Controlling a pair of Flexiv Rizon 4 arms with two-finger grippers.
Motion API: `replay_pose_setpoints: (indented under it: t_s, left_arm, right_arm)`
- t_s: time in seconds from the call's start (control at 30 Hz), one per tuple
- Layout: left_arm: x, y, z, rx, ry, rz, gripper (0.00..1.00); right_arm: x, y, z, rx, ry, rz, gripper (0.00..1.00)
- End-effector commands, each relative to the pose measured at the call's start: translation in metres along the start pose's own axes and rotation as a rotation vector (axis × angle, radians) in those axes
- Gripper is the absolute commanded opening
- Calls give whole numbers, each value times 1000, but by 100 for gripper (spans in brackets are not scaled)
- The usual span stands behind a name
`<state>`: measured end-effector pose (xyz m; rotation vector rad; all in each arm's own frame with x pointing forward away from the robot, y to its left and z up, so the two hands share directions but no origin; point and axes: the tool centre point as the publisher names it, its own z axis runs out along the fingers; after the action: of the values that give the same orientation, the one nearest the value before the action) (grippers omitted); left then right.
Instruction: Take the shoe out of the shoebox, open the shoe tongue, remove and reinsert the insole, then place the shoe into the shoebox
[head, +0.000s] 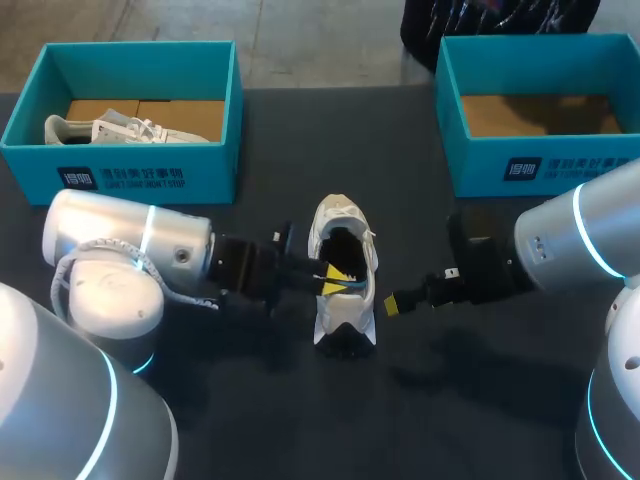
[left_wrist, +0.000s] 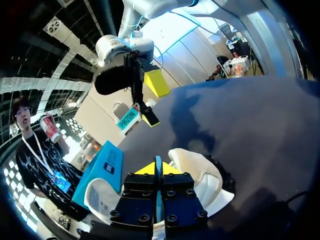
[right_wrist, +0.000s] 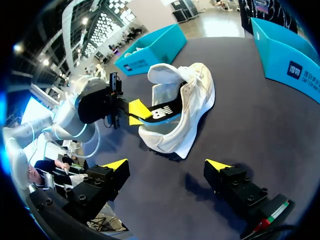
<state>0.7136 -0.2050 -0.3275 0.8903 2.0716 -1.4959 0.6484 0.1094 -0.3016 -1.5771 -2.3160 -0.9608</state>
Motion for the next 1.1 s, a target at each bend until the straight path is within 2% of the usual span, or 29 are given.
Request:
replay_pose_setpoints:
  t_s: [0.03, 0.27, 0.33, 0.47, 0.73, 0.9, 1.1]
  left_arm:
    - [0, 7, 8, -14, 11, -7, 0]
    - [4, 11, 7, -25, 25, -17, 2]
    - [0, 9, 3, -21, 15, -17, 20]
    - [-7, 4, -3, -17, -5, -9, 42]
    - [-18, -3, -10, -1, -33, -5, 44]
    - [-19, -4, -11, 6, -30, -4, 44]
    - [-15, 0, -7, 2, -13, -6, 35]
  right_arm:
    - [0, -1, -1, -1, 0, 0, 100]
    - [0, -1, -1, -1, 0, 0, 100]
    - [0, -1, -1, -1, 0, 0, 100]
    - [0, -1, -1, -1, 0, 0, 100]
    - [0, -1, -1, -1, 0, 0, 100]
    - [0, -1, -1, -1, 0, 0, 100]
    - [0, -1, -1, -1, 0, 0, 100]
